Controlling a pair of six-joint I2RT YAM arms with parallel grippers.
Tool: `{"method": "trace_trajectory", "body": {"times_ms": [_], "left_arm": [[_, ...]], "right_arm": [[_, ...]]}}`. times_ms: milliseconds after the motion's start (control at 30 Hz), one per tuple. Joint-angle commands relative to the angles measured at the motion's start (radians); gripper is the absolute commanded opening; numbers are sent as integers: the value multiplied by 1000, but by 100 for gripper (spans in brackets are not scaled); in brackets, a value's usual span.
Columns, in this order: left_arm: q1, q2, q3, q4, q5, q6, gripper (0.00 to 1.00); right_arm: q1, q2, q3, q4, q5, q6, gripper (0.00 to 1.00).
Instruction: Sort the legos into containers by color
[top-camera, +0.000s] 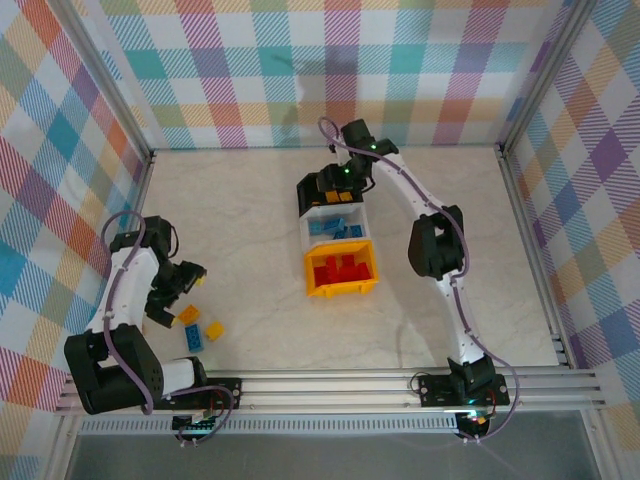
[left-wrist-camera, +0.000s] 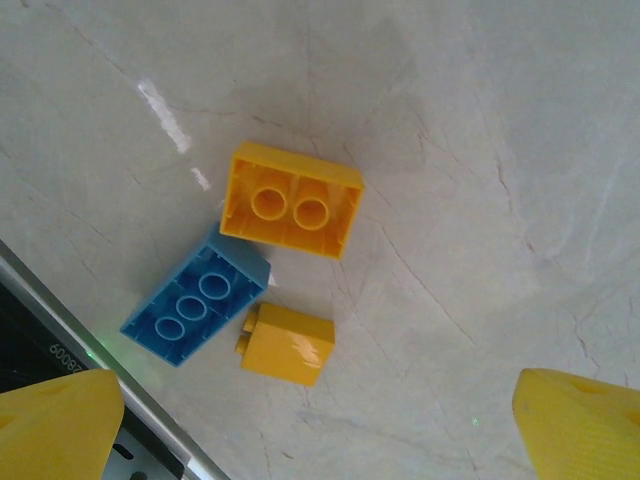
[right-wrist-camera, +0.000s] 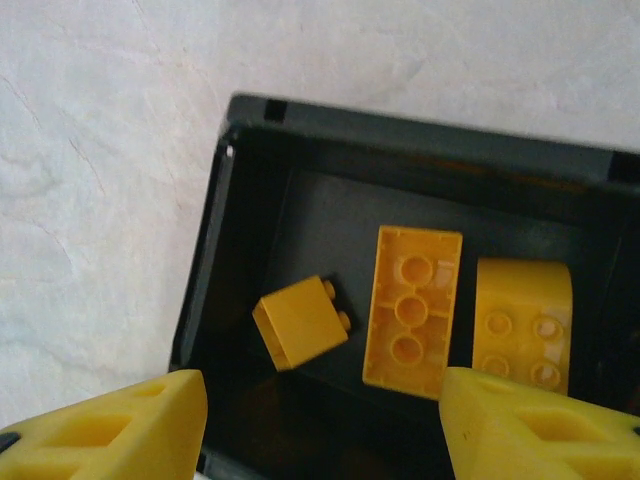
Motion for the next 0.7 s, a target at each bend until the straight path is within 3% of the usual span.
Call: {"method": "trace_trajectory", "body": {"times_ms": [0,200,667], "left_arm": [[24,38,-13,-24,-41,-19,100],[43,77,-106,60,29,-102,100],[44,244,-129,170,28,-99,100]], "right_arm": [[14,-148,-106,-5,-41,-21,65],[42,-308,-342,93,-65,-23,65],[86,-478,-505,109,-113,-3,65]]}}
